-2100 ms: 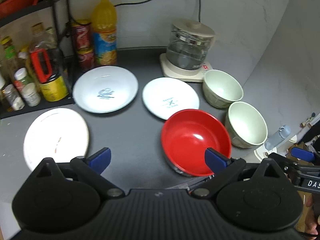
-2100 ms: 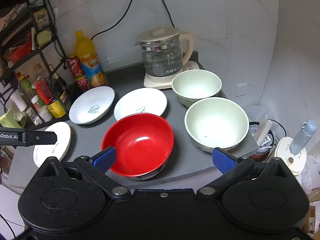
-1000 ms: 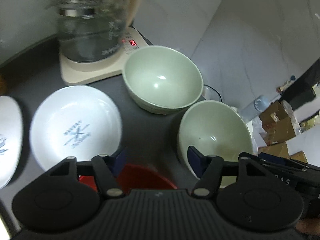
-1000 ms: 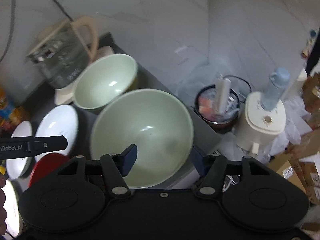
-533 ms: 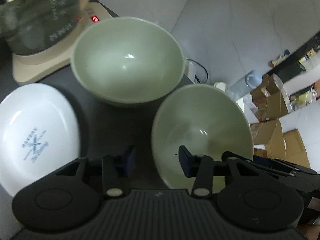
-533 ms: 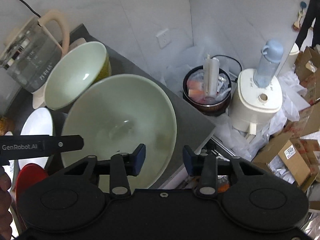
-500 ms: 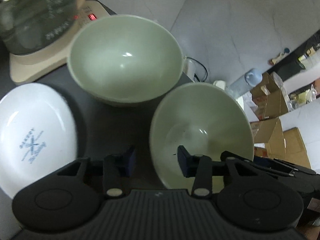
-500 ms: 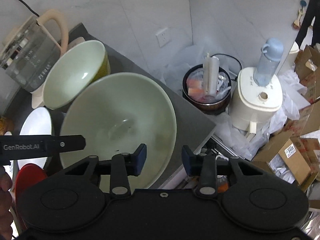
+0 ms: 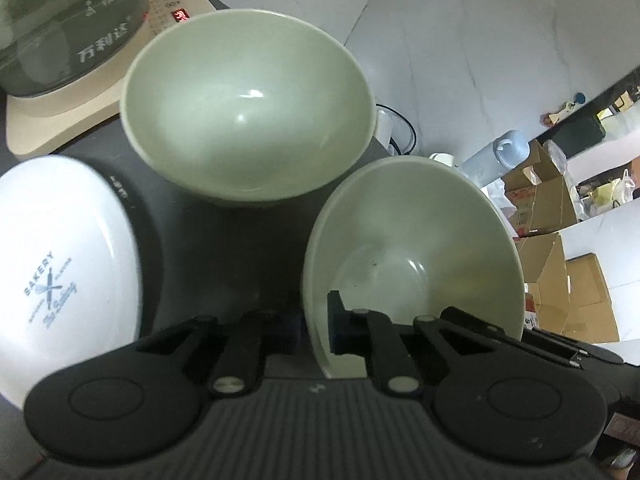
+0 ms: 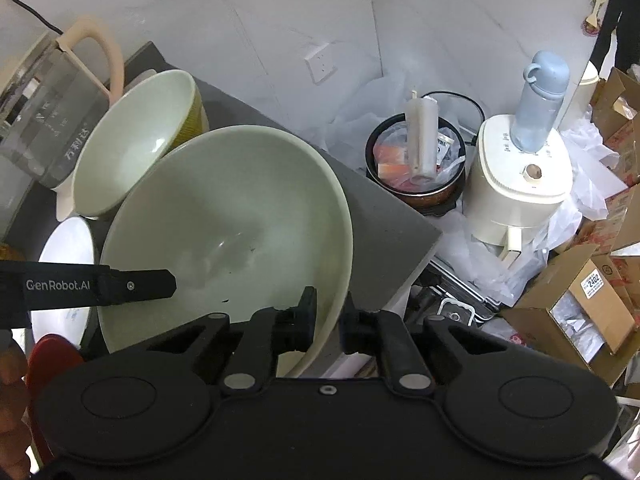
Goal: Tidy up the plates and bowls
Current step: 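Close both tools on the rim of the larger pale green bowl, then carry the green bowl with both tools and lower it into the red bowl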
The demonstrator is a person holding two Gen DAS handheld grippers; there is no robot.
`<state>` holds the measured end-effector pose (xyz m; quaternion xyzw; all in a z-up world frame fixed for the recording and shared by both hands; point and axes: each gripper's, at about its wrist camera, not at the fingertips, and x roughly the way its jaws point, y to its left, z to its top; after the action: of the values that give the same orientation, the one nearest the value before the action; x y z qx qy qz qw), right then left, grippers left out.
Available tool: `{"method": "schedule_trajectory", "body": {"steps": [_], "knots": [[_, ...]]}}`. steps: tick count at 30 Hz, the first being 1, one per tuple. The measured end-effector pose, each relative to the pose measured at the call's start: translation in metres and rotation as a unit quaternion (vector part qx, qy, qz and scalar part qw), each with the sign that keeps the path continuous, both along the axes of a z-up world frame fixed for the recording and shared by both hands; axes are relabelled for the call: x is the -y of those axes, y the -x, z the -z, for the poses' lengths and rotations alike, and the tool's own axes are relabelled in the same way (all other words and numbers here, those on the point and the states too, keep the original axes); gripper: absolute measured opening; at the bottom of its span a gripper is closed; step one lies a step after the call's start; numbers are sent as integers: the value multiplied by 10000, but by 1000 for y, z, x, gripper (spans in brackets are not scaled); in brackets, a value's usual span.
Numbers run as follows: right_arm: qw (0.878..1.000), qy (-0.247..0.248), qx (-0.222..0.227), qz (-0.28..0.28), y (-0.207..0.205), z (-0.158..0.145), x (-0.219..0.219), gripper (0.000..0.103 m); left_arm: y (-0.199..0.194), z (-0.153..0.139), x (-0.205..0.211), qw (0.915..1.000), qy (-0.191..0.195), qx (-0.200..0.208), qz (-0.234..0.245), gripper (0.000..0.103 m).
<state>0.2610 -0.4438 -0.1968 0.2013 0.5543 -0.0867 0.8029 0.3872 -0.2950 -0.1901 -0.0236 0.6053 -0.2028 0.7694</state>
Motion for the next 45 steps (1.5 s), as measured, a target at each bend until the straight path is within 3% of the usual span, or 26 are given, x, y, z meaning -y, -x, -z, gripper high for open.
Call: {"method": "schedule_trajectory", "body": {"steps": [13,26,37,45], "knots": [[9957,181,670,-609,9,-51,-8,12,34,-57,-21,9963,249,600,-572,11],[9828,74,1224,-1384,8,-89,-31,13,71,-103,-58,9868,148,1066,-1209,11],[9704,-153,1231,-2072,12,-93,-72,13,105,-106,-98,9793,-63,1072,-1716,11],[9604,-271,1117,-2537,20,-88,-97,13,126,-94,-123,9752,-142,838,-2045,11]]}}
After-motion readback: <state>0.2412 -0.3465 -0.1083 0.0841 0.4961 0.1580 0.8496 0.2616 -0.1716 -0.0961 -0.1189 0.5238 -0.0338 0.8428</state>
